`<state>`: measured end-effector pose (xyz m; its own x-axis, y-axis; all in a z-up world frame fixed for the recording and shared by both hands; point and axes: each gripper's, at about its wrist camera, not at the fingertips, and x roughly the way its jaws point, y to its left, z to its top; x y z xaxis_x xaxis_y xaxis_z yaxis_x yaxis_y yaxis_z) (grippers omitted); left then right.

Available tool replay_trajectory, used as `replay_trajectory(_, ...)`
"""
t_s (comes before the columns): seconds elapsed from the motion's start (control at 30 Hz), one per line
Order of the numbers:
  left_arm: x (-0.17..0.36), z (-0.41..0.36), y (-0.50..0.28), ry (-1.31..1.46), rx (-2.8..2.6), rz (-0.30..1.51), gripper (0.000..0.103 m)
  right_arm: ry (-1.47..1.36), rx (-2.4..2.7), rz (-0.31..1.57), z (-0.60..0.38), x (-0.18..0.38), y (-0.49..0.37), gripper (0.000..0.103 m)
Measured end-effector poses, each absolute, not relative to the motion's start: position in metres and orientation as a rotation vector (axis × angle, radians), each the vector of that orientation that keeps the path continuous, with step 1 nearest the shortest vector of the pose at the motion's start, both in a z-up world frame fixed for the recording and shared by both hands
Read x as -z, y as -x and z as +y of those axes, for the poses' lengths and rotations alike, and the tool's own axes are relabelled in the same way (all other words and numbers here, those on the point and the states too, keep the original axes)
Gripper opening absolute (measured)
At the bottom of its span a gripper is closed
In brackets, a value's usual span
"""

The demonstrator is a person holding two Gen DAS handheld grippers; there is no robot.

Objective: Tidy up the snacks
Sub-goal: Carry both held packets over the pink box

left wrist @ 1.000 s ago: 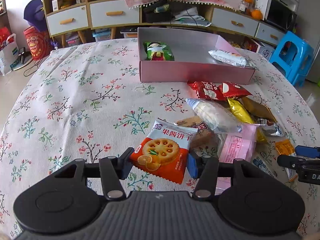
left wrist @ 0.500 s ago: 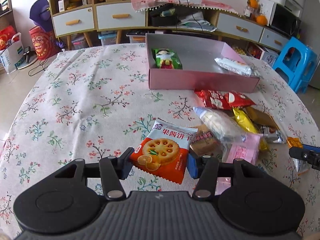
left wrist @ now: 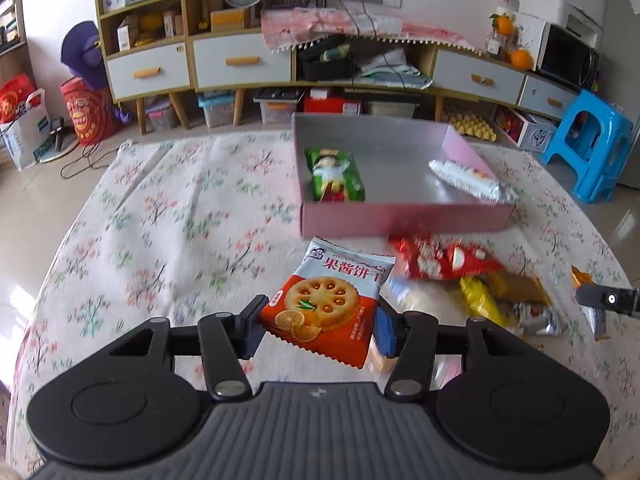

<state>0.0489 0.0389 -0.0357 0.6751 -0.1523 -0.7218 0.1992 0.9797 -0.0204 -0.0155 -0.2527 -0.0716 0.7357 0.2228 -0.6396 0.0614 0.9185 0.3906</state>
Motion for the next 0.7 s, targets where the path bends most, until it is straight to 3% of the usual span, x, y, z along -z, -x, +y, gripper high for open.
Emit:
replay_trajectory(0.37,0.028,-0.007,-0.096,-0.029,0.266,0.769,0.050,-0.463,-0.177,0.726,-0.256,0.043,-0.056,0.040)
replay_trajectory(0.7,0.034,-0.037,-0.136,-0.039,0.308,0.780,0.050,-0.552,-0.259,0.772,-0.250,0.053,-0.127,0.040)
